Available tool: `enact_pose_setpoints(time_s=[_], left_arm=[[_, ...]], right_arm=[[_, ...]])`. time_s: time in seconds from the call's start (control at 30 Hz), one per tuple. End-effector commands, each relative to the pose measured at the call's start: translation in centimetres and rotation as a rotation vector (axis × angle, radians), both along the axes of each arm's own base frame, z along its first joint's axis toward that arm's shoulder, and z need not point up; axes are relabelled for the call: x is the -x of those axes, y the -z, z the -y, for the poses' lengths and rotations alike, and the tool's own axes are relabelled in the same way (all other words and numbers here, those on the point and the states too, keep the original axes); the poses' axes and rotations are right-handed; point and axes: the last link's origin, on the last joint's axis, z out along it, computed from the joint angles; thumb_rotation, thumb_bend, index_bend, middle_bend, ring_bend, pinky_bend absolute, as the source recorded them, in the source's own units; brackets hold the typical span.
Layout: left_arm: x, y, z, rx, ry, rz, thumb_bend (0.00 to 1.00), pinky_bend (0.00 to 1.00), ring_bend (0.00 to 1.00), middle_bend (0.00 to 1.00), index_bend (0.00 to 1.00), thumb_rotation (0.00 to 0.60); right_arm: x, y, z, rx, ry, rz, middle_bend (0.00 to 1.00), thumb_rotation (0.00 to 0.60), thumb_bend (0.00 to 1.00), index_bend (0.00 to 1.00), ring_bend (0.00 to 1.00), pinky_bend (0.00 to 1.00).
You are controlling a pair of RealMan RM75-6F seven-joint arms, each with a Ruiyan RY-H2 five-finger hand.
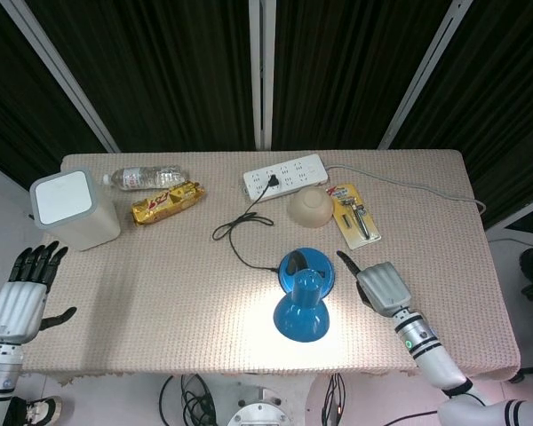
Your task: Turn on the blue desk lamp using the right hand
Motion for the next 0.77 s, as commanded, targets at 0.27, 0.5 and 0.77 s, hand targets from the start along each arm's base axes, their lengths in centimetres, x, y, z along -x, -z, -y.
enact_pose_setpoints(time_s=[0.27,0.5,0.77], left_arm=[[-0.2,0.4,0.0,0.017,0.009,-0.003,0.10,0.00,0.00,0.00,0.00,0.600],[-0.6,0.9,0.1,0.027,0.023,-0.003,0.10,0.00,0.00,0.00,0.00,0.600],[-0.4,0.5,0.1,0.003,0.033,-0.002,0.10,0.00,0.00,0.00,0.00,0.600]], right_arm=[[7.1,-9.2,-6.8,0.251,0.112,-0.021,0.00,0.600,0.00,0.00,0.00,0.00],[8.4,-11.5,-8.5,0.352,0.122,0.019,0.00,0.600,0.00,0.00,0.00,0.00],[8.5,-11.2,-8.7,0.354,0.135,0.022,0.00,0.600,0.00,0.00,0.00,0.00]])
